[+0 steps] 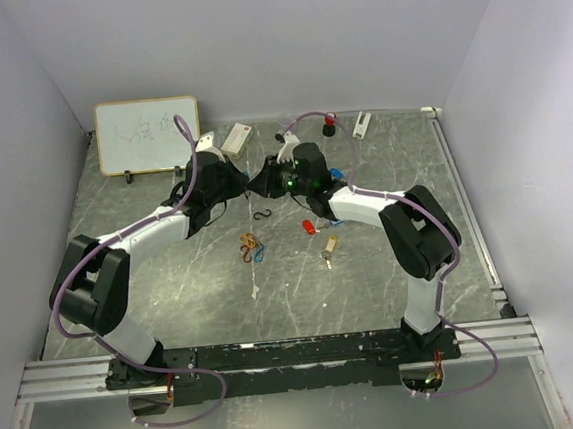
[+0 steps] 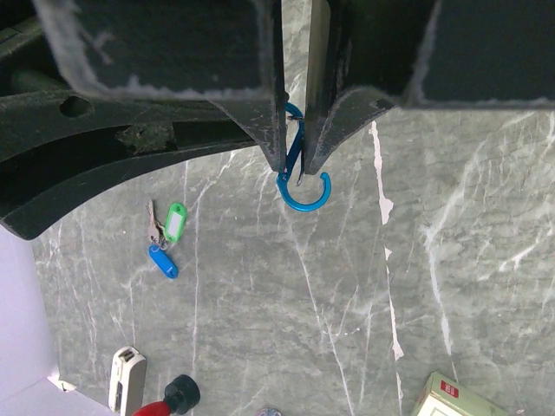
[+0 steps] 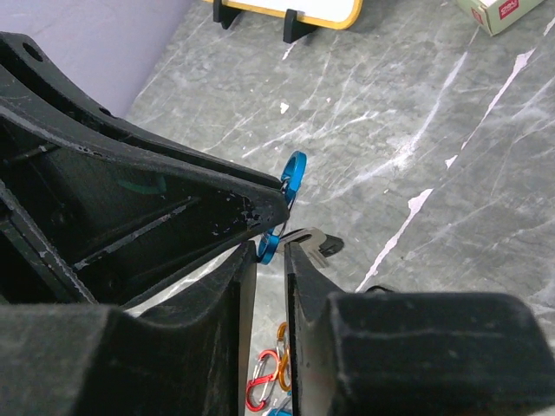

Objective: Put the keys on the keyring

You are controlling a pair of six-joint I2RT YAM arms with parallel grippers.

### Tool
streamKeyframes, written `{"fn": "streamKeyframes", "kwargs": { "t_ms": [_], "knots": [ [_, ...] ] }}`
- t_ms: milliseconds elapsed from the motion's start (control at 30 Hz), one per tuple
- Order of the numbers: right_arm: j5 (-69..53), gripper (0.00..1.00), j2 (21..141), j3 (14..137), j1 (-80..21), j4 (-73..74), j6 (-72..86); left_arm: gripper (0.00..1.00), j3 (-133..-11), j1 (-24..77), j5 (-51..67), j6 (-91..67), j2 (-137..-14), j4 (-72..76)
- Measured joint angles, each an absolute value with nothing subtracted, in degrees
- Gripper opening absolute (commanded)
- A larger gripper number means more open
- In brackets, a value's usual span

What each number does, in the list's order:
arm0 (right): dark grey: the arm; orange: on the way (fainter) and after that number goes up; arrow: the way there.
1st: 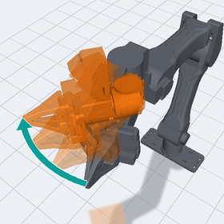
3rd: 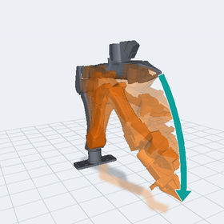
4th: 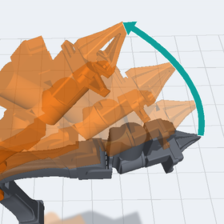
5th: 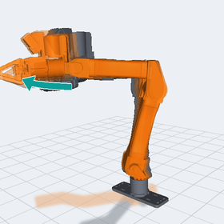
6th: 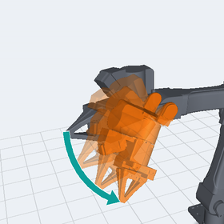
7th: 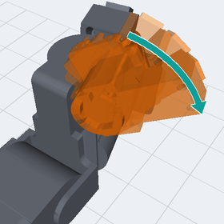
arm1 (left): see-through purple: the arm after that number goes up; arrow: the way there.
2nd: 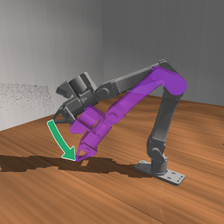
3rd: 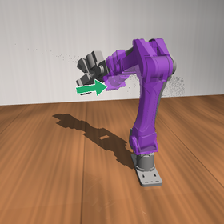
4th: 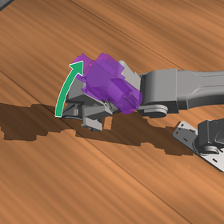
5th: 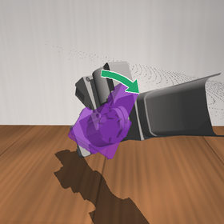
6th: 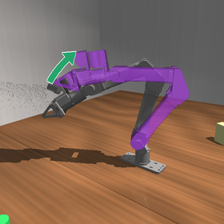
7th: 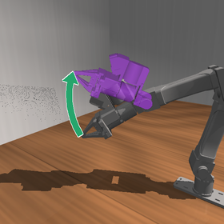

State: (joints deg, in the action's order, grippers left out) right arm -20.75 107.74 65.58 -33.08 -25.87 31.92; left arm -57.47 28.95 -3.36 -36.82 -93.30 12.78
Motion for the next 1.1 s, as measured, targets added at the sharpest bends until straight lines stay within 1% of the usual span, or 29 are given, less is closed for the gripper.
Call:
{"fn": "streamKeyframes", "kwargs": {
  "t_ms": [200,300,367,567,667,800,933,1033,1100],
  "knots": [
    [-21.06,0.11,107.74,65.58,-33.15,-26.02,31.9,0.19,-57.47,28.97,-3.36,-36.82,-93.3,12.71],
    [-21.02,0.02,107.74,65.58,-33.17,-26.04,31.86,0.2,-57.47,28.97,-3.38,-36.82,-93.3,12.73],
    [-20.91,0.0,107.74,65.58,-33.15,-26.0,31.57,0.21,-57.47,28.97,-3.4,-36.82,-93.3,12.73],
    [-20.08,0.0,107.74,65.45,-33.12,-25.89,30.63,0.46,-57.74,28.97,-3.7,-36.36,-93.3,12.56],
    [-19.25,0.0,107.72,64.9,-33.12,-26.59,30.15,0.56,-57.76,29.04,-3.75,-36.18,-93.25,12.16],
    [-18.35,0.0,107.72,64.25,-33.1,-26.72,29.61,0.63,-57.76,29.1,-3.77,-36.07,-93.25,11.49],
    [-17.34,0.0,107.35,63.4,-33.1,-26.68,29.19,0.67,-57.8,29.1,-4.69,-36.03,-92.79,10.31],
    [-15.99,0.0,106.5,62.46,-32.99,-26.3,28.4,0.74,-57.17,29.1,-7.09,-36.25,-90.26,9.85],
    [-15.07,0.0,105.58,61.63,-32.69,-25.93,28.05,0.76,-55.79,29.08,-8.95,-36.53,-87.07,9.89]
  ]
}}
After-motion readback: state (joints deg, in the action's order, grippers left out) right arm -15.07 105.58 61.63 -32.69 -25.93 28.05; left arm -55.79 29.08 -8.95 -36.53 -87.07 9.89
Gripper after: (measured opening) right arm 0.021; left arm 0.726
